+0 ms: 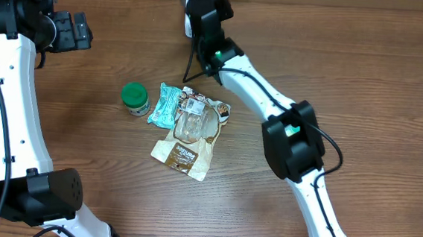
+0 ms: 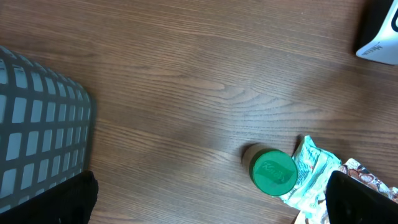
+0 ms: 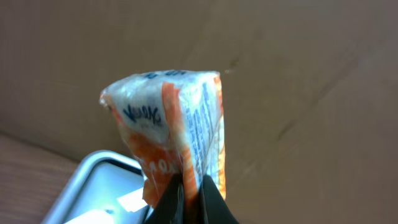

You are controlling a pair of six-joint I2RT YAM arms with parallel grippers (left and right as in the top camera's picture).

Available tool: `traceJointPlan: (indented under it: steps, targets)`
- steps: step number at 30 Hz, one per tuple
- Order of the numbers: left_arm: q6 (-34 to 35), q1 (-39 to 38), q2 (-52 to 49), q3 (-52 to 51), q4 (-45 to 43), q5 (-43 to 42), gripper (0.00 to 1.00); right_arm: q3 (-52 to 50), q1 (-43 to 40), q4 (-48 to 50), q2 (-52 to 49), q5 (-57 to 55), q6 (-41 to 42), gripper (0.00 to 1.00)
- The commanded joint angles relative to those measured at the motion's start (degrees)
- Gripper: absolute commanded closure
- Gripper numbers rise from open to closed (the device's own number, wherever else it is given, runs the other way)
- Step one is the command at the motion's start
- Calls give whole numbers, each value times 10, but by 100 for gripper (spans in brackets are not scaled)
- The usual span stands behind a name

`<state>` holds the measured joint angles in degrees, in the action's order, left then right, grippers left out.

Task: Scan the item barcode
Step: 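Lift the orange Kleenex pack and hold it over the scanner, then carry the orange pack right and place it beside the green pack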

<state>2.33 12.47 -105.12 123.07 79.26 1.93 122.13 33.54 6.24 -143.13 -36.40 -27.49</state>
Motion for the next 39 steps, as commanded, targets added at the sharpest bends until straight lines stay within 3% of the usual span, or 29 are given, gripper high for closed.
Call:
traceJointPlan:
  steps: [1, 21, 25, 31, 33, 39]
  targets:
    - [-15, -1, -5, -1, 0, -5, 0, 4, -3, 31, -33, -4, -241, 96]
    - [-15, -1, -5, -1, 0, -5, 0, 1, -3, 4, -42, 26, -243, 96]
    - [-15, -1, -5, -1, 0, -5, 0, 1, -2, -33, -9, 38, -158, 96]
    - [-15, -1, -5, -1, 0, -5, 1, 1, -11, -163, 79, 94, 6, 96]
    - [-15, -1, -5, -1, 0, -5, 0, 1, -17, -229, 124, 116, 88, 96]
    - [-15, -1, -5, -1, 0, -5, 1, 1, -61, -483, 256, 324, 272, 96]
